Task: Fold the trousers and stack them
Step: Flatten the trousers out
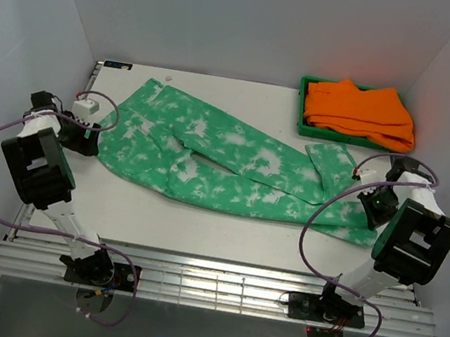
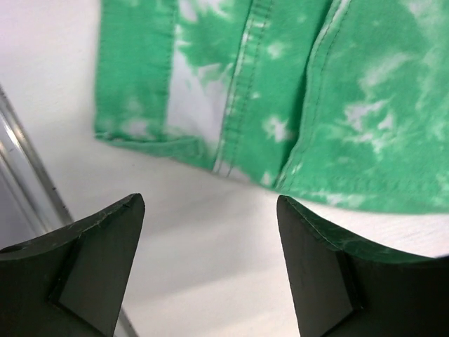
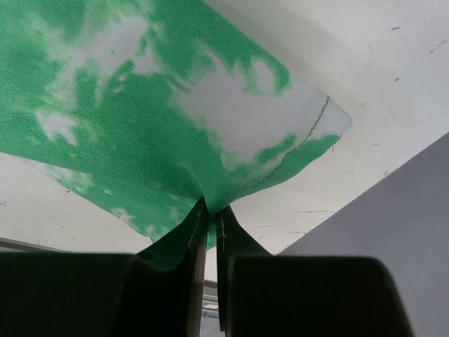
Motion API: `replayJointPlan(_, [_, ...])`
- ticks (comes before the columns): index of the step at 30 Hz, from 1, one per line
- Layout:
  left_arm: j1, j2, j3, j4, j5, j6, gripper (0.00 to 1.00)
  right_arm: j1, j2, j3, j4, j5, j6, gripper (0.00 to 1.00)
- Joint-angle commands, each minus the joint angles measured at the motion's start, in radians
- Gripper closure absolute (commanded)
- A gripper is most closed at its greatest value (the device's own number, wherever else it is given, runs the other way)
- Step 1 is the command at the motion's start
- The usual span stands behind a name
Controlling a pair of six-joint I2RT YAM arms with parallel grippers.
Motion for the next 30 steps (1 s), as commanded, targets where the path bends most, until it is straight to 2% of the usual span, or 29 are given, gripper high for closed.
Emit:
replayJointPlan(1, [0.017, -0.084, 0.023, -0.073, 0.071, 0.137, 0.13, -0.026, -0.04, 0.071, -0.031, 0.014, -0.073, 0.92])
replayJointPlan(4, [0.023, -0.051, 0.061, -0.061, 0.059, 0.108, 0.13, -0.036, -0.046, 0.108, -0.077, -0.014, -0.081, 0.92])
replayJointPlan(13, [0.021, 0.191, 0.293, -0.101, 0.091, -0.01, 0.13, -0.082, -0.071, 0.091, -0.102, -0.02, -0.118, 0.92])
replayJointPlan(18, [0.003, 0.243, 0.299, -0.117, 0.079, -0.013, 0.11, -0.09, -0.063, 0.101, -0.107, -0.02, -0.124, 0.92])
replayJointPlan(20, [-0.006, 0.251, 0.278, -0.121, 0.076, -0.015, 0.14, -0.09, -0.06, 0.111, -0.107, -0.02, -0.125, 0.92])
replayJointPlan(21, [-0.011, 0.254, 0.273, -0.122, 0.064, -0.021, 0.19, -0.092, -0.059, 0.116, -0.11, -0.02, -0.125, 0.92])
replayJointPlan(22, [-0.011, 0.262, 0.272, -0.128, 0.061, -0.021, 0.38, -0.09, -0.054, 0.121, -0.111, -0.02, -0.127, 0.92])
replayJointPlan(24, [-0.009, 0.266, 0.287, -0.153, 0.059, -0.036, 0.65, -0.09, -0.048, 0.151, -0.113, -0.02, -0.132, 0.92])
replayJointPlan(25, [-0.011, 0.268, 0.302, -0.163, 0.059, -0.045, 0.87, -0.09, -0.039, 0.168, -0.114, -0.012, -0.135, 0.92])
replayJointPlan(27, [-0.008, 0.271, 0.374, -0.223, 0.091, -0.085, 1.0, -0.09, -0.007, 0.252, -0.127, 0.018, -0.147, 0.92])
replayJointPlan(29, [-0.003, 0.265, 0.47, -0.271, 0.114, -0.128, 1.0, -0.092, 0.026, 0.335, -0.18, 0.052, -0.162, 0.92])
replayJointPlan(30, [0.001, 0.259, 0.497, -0.272, 0.116, -0.152, 1.0, -0.098, 0.045, 0.428, -0.202, 0.061, -0.183, 0.92])
